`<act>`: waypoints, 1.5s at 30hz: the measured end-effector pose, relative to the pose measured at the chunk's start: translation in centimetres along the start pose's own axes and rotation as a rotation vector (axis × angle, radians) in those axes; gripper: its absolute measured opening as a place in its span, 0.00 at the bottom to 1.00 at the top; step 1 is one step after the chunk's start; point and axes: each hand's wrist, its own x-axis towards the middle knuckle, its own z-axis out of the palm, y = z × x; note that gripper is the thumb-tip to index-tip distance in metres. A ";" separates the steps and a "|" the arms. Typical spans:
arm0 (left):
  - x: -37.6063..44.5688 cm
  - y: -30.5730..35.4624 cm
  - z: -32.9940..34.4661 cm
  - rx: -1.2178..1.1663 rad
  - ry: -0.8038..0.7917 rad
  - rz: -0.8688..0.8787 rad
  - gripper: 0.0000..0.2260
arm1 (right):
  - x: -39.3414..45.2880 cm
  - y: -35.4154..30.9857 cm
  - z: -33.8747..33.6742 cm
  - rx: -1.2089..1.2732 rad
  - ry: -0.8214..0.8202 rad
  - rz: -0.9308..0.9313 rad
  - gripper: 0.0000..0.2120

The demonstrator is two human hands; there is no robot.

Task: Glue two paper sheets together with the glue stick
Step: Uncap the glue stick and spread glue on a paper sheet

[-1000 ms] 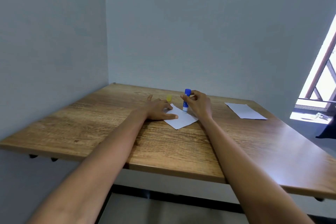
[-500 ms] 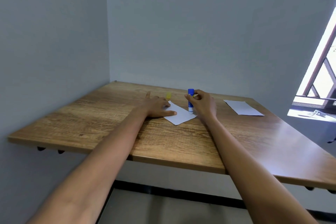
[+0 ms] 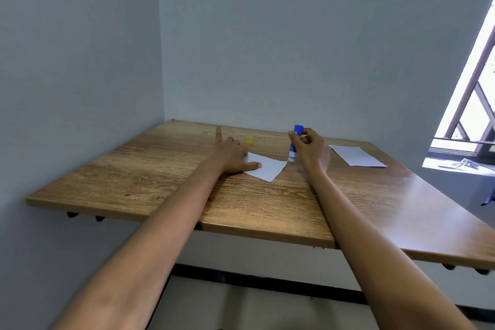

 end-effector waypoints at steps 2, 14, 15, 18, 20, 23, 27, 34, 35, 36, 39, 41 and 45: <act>-0.2 0.4 0.1 0.053 0.045 -0.010 0.32 | 0.1 0.0 0.0 0.029 0.052 0.017 0.14; 0.3 2.6 -0.1 -0.258 -0.094 0.300 0.20 | 1.0 0.4 1.0 0.011 0.018 -0.042 0.15; 0.5 2.6 -0.1 -0.229 -0.104 0.279 0.21 | 1.1 0.5 1.1 0.006 0.013 -0.048 0.16; 1.3 3.3 -0.1 -0.166 -0.122 0.221 0.22 | 1.4 0.6 1.6 -0.001 -0.006 -0.078 0.17; 1.9 3.9 -0.2 -0.130 -0.130 0.182 0.22 | 1.7 0.6 2.0 0.001 -0.019 -0.092 0.16; 2.5 4.5 -0.2 -0.112 -0.133 0.138 0.23 | 2.3 0.6 2.8 -0.001 -0.046 -0.099 0.17; 2.9 4.2 0.1 -0.157 -0.139 0.117 0.24 | 3.0 0.6 3.9 -0.007 -0.073 -0.109 0.18; 3.1 3.5 -0.2 -0.252 -0.163 0.122 0.21 | 3.7 0.8 4.6 -0.110 -0.083 -0.134 0.19; 3.2 3.5 -0.2 -0.241 -0.163 0.126 0.21 | 3.8 0.8 4.6 -0.119 -0.090 -0.135 0.19; 3.2 3.5 -0.1 -0.239 -0.165 0.125 0.21 | 3.8 0.9 4.7 -0.129 -0.097 -0.137 0.19; 3.2 3.5 0.0 -0.246 -0.157 0.123 0.20 | 3.7 0.9 4.8 -0.157 -0.115 -0.149 0.19; 3.1 3.6 0.0 -0.247 -0.142 0.128 0.19 | 3.6 0.9 4.8 -0.173 -0.117 -0.151 0.20; 2.9 3.7 0.1 -0.204 -0.111 0.130 0.19 | 3.5 0.7 4.6 -0.184 -0.110 -0.138 0.20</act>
